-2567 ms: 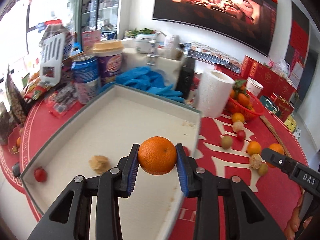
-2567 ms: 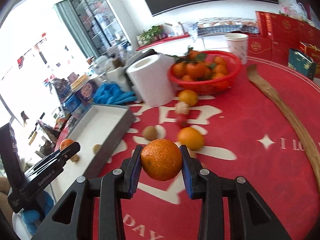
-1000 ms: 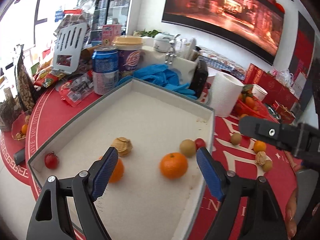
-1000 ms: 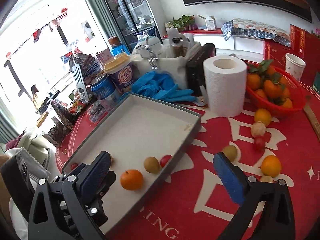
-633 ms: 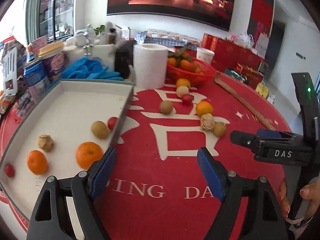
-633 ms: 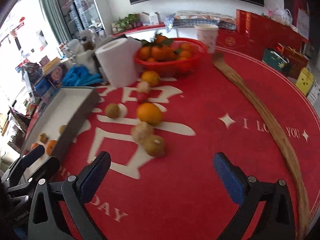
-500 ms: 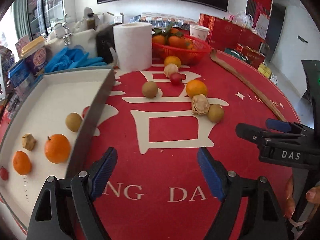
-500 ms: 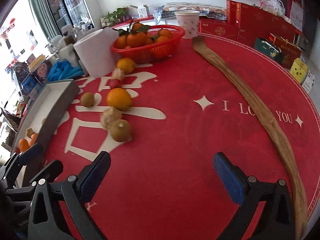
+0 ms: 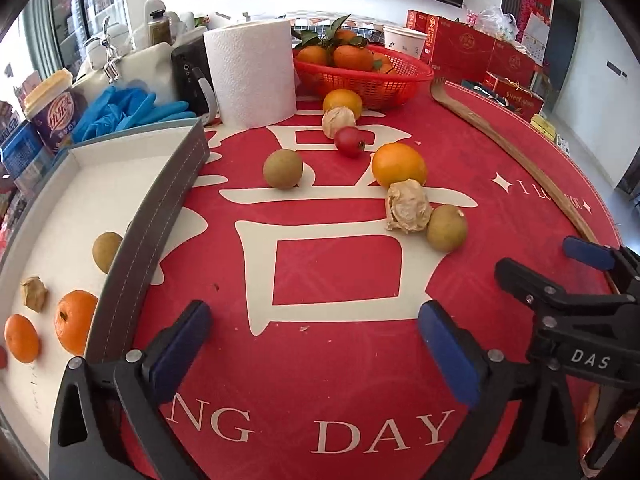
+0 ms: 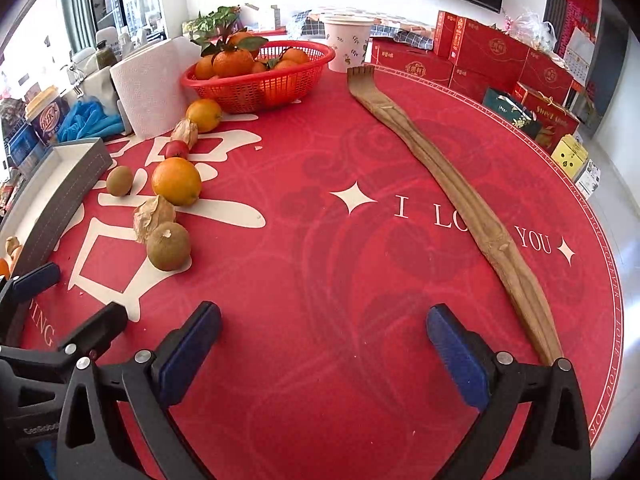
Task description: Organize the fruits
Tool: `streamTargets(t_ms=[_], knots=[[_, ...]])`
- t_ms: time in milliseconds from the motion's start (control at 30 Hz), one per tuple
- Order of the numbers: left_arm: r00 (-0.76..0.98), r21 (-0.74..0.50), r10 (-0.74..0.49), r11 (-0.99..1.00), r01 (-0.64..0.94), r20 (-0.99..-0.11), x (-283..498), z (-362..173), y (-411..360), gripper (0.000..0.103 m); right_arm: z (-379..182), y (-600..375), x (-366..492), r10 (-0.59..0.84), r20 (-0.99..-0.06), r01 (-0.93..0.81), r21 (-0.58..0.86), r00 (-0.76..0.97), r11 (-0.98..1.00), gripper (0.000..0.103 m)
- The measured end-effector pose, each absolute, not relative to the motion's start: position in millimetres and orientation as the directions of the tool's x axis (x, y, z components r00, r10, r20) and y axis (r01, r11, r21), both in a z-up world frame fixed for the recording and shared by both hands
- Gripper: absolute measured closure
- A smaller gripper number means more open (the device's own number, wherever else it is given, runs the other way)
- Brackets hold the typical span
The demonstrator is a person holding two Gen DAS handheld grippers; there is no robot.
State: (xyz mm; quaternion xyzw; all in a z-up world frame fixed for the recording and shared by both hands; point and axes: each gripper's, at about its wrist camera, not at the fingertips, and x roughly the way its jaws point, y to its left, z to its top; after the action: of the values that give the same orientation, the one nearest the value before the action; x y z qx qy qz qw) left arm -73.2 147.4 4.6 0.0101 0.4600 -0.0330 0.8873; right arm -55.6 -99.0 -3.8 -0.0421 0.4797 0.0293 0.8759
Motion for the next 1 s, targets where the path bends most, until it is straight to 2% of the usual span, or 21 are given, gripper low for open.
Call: streamTargets(t_ms=[1000], knots=[[0.575,-0.013,-0.049,0.998,0.068,-0.817,-73.8,4.7,147.5,0.0,-4.3,-98.8,-56.0,0.011,-0.838,-0.091,-0.046,0.545,0.995,0.0]])
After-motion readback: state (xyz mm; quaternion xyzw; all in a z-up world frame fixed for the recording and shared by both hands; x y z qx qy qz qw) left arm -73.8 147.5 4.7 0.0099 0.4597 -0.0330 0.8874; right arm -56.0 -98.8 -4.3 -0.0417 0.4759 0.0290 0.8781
